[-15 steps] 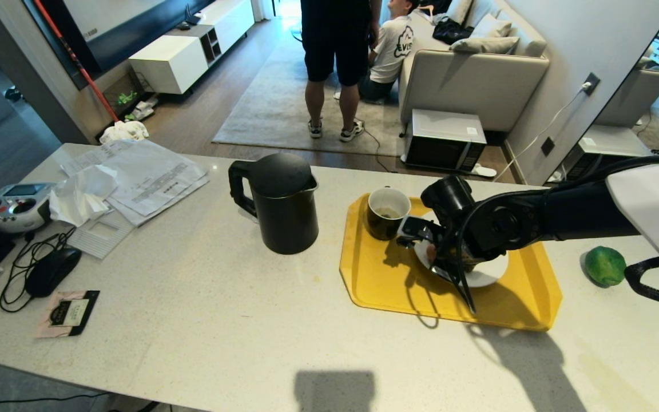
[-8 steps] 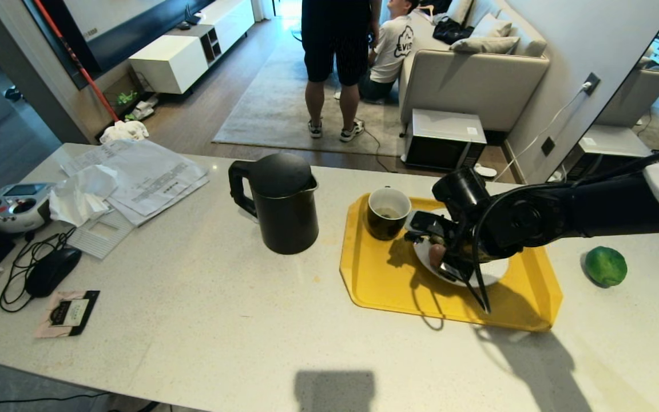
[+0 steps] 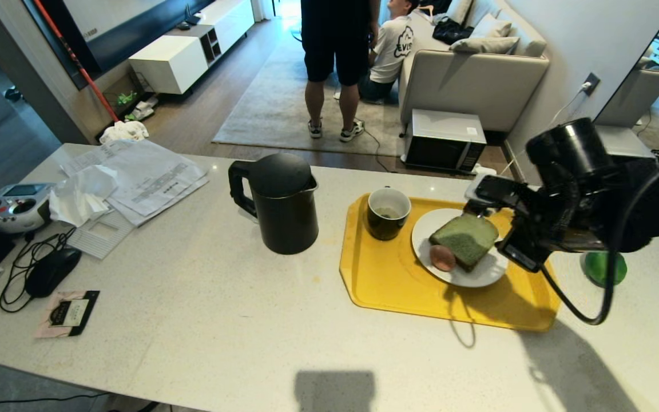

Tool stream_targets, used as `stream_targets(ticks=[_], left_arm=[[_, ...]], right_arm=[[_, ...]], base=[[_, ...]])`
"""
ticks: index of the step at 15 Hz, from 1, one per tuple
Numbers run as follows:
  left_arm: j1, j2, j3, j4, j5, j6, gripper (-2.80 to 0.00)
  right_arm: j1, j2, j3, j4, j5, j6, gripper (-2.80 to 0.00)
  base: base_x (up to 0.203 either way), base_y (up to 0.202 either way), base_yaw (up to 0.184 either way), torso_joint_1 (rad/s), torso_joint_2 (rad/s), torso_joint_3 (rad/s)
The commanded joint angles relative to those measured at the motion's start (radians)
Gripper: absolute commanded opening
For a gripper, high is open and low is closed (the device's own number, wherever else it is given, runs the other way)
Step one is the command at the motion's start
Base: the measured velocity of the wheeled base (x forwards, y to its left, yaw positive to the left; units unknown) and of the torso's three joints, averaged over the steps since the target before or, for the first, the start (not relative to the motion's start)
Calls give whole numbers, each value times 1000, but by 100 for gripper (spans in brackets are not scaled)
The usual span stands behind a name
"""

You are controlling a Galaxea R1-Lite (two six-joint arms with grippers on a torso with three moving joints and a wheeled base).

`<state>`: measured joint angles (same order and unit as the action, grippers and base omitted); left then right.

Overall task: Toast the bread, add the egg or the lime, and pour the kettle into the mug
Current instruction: Pick up the kettle

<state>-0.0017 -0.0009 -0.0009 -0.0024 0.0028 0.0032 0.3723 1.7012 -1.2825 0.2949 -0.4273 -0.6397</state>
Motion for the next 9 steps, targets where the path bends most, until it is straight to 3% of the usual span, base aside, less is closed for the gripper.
stream_targets(ticks=[1, 6, 9], left_arm=[[0, 1, -1, -1, 0, 0, -280], [0, 1, 1, -1, 0, 0, -280], [0, 1, 1, -1, 0, 0, -280]], right_arm=[[-12, -203, 44, -2, -3, 50, -280], [-37, -512, 160, -37, -9, 250, -280], [-117, -698, 225, -41, -7, 317, -280]], base=[[0, 0, 0, 0, 0, 0], [0, 0, 0, 0, 0, 0], [0, 0, 0, 0, 0, 0]])
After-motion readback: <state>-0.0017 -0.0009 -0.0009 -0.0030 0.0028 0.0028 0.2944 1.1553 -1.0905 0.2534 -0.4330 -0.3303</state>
